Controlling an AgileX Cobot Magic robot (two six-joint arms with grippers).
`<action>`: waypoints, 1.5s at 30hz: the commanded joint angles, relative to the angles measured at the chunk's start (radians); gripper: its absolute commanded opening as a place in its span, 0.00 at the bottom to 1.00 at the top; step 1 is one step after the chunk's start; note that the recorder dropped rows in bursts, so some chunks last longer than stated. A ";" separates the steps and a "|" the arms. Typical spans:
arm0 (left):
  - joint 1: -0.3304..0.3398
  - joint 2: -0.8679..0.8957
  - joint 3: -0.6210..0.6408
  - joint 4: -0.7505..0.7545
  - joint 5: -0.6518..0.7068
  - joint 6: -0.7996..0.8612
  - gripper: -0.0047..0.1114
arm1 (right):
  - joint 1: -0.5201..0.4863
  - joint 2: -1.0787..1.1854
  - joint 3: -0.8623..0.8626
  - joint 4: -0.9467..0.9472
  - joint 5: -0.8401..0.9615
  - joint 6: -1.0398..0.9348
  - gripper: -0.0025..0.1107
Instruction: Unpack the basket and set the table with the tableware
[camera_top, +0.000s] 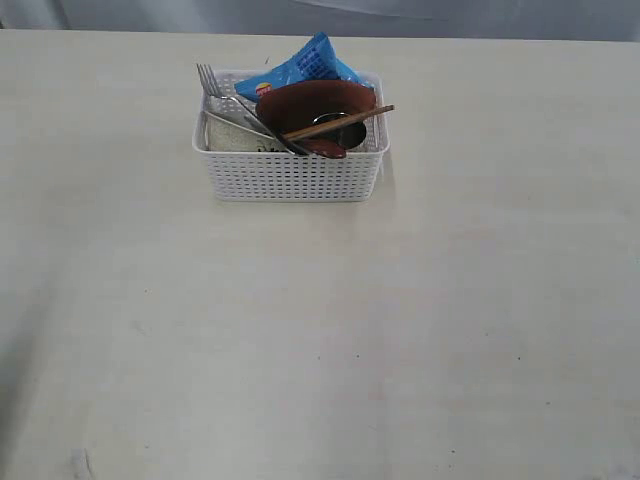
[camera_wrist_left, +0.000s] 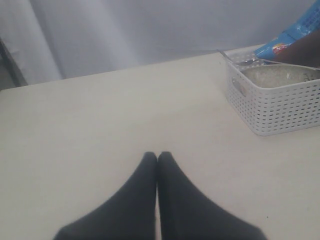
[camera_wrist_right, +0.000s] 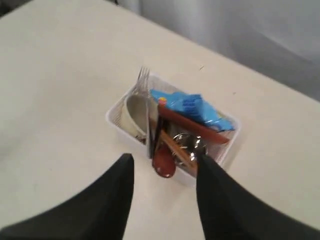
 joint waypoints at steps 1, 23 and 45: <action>-0.005 -0.004 0.002 0.005 -0.011 -0.001 0.04 | 0.033 0.176 -0.090 0.057 0.082 -0.039 0.44; -0.005 -0.004 0.002 0.003 -0.011 -0.001 0.04 | 0.033 0.788 -0.455 0.157 0.127 -0.175 0.43; -0.005 -0.004 0.002 0.003 -0.011 -0.001 0.04 | 0.033 0.915 -0.488 -0.005 0.146 -0.177 0.43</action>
